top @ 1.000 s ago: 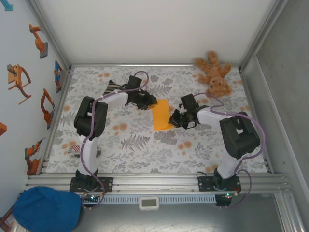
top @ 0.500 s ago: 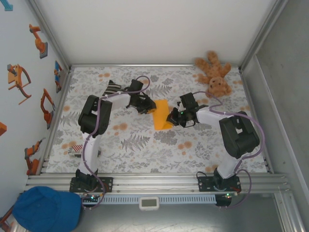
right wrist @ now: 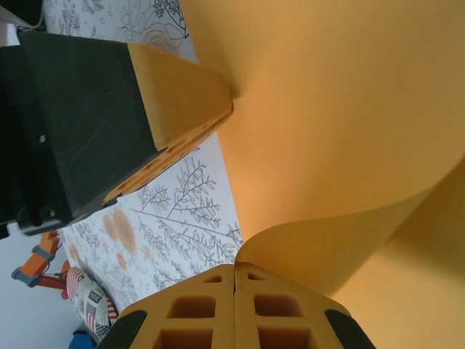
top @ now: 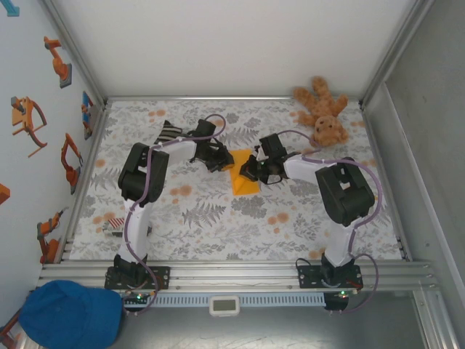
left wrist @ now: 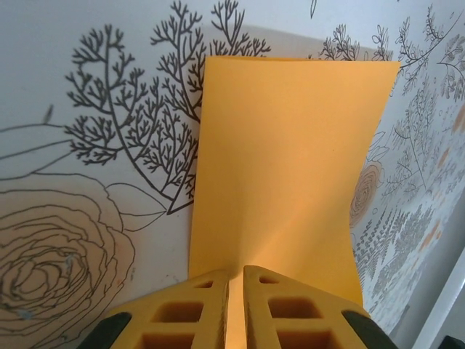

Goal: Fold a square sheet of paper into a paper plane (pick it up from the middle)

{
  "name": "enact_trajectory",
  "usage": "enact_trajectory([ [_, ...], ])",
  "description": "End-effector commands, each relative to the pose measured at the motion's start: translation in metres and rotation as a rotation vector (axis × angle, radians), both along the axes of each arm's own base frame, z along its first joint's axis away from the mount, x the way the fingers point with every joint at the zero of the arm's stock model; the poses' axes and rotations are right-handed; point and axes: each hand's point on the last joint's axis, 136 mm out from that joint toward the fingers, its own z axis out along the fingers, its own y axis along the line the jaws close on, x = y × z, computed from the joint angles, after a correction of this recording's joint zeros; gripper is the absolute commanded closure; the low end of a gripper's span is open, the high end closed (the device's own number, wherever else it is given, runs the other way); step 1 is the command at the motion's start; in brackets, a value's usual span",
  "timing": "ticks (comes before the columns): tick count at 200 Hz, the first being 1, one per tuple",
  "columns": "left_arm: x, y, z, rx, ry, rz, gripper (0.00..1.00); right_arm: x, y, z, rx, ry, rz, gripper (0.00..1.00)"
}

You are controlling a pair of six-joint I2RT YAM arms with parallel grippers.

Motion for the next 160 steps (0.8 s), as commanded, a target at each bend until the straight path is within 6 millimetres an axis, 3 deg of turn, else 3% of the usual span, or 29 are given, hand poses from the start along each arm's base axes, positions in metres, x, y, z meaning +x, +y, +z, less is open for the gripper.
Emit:
enact_trajectory([
  [1,-0.016,0.016,-0.038,0.11,0.08,0.002,0.87,0.008,0.006,0.001,-0.011,-0.019,-0.013,1.0],
  [160,-0.017,0.018,-0.043,0.118,0.093,0.009,0.88,0.017,0.012,-0.015,-0.015,-0.016,-0.043,1.0],
])
